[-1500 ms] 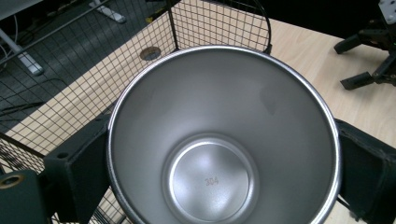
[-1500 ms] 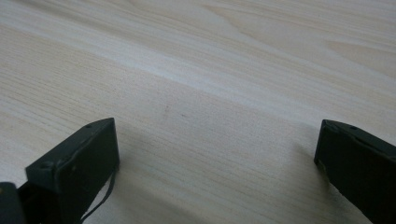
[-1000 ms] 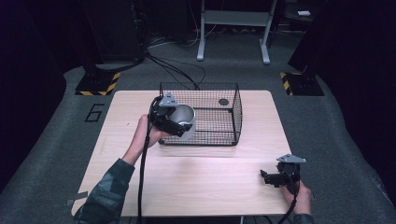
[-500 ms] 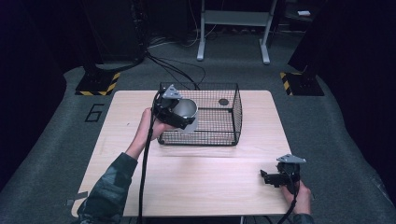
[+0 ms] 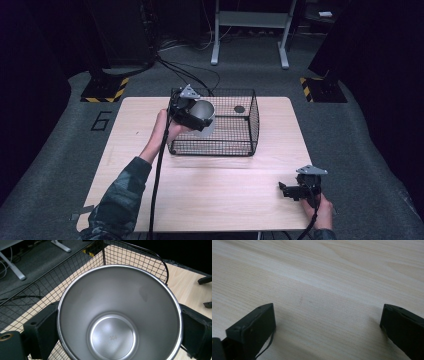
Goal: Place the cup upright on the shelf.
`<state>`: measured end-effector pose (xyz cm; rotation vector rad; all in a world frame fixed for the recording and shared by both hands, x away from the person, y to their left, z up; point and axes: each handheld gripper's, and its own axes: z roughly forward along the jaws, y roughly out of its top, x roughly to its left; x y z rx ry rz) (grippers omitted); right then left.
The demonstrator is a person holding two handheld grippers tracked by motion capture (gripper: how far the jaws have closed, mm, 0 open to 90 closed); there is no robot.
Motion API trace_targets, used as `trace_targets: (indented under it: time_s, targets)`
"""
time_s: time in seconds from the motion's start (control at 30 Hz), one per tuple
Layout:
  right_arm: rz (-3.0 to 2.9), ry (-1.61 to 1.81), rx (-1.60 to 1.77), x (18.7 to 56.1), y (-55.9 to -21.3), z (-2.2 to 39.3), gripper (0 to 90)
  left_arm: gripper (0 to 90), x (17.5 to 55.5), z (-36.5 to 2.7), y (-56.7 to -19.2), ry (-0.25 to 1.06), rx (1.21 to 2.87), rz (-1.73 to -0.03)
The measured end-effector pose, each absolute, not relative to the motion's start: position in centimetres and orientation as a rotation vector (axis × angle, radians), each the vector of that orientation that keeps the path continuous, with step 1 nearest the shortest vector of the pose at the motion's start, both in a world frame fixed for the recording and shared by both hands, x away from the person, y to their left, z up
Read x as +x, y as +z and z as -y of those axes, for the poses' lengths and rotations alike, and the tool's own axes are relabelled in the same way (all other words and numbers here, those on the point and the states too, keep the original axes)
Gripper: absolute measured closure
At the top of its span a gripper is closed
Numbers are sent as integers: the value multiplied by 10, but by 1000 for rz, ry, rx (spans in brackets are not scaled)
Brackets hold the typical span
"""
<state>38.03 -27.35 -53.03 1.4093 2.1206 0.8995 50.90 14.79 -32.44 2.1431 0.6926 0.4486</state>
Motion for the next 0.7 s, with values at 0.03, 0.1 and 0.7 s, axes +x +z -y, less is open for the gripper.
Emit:
trace_targets:
  time_s: [0.03, 0.1, 0.7]
  targets:
    - [-2122, 899, 1405, 381, -530, 274, 0, 62, 510, -147, -324, 454, 2145, -693]
    - [-2122, 899, 1405, 380, -530, 274, 0, 62, 514, -144, -324, 455, 2153, -694]
    - [-2121, 900, 1409, 380, -530, 273, 0, 62, 549, -128, -340, 433, 2164, -716]
